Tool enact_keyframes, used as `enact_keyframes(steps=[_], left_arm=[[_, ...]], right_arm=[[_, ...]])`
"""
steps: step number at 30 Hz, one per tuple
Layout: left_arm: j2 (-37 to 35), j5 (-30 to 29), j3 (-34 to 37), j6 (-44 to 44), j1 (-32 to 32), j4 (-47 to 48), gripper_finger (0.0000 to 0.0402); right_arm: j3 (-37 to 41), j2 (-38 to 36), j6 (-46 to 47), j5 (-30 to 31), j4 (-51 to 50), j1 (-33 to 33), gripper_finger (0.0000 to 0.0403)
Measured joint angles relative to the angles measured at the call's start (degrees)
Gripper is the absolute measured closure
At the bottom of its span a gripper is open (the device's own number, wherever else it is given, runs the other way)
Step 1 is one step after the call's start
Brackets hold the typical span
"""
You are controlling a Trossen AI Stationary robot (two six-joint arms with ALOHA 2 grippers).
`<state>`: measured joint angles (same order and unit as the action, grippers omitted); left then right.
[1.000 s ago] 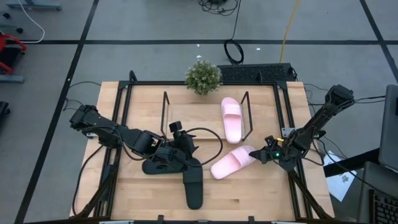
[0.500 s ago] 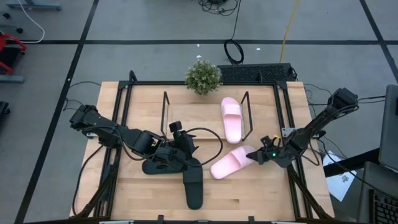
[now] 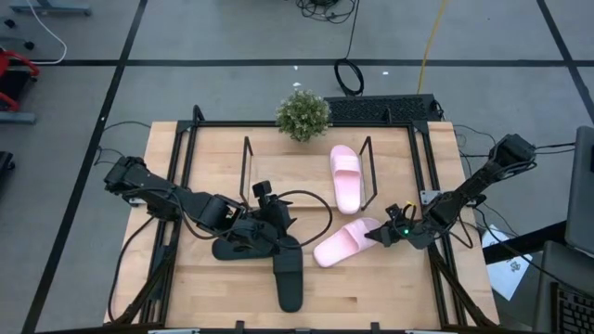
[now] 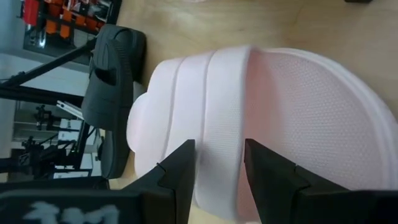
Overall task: Pick and place slides into the shelf
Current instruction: Put the pink slides on the shelf
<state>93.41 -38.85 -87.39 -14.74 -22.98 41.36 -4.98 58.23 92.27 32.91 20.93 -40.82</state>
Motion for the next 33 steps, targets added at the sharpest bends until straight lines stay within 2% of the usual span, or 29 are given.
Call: enact_keyframes(steps=[16,33], left_arm=[[0.0,0.0,0.0,0.0,0.0,0.0,0.0204],[0.0,0.3,0.0,0.7,0.0,0.0,0.0204]], right_arm=[[0.0,0.0,-6.6,0.0,1.9,0.0,0.0273],[0.1,0.0,-6.4,0.0,2.0,0.0,0.0273]])
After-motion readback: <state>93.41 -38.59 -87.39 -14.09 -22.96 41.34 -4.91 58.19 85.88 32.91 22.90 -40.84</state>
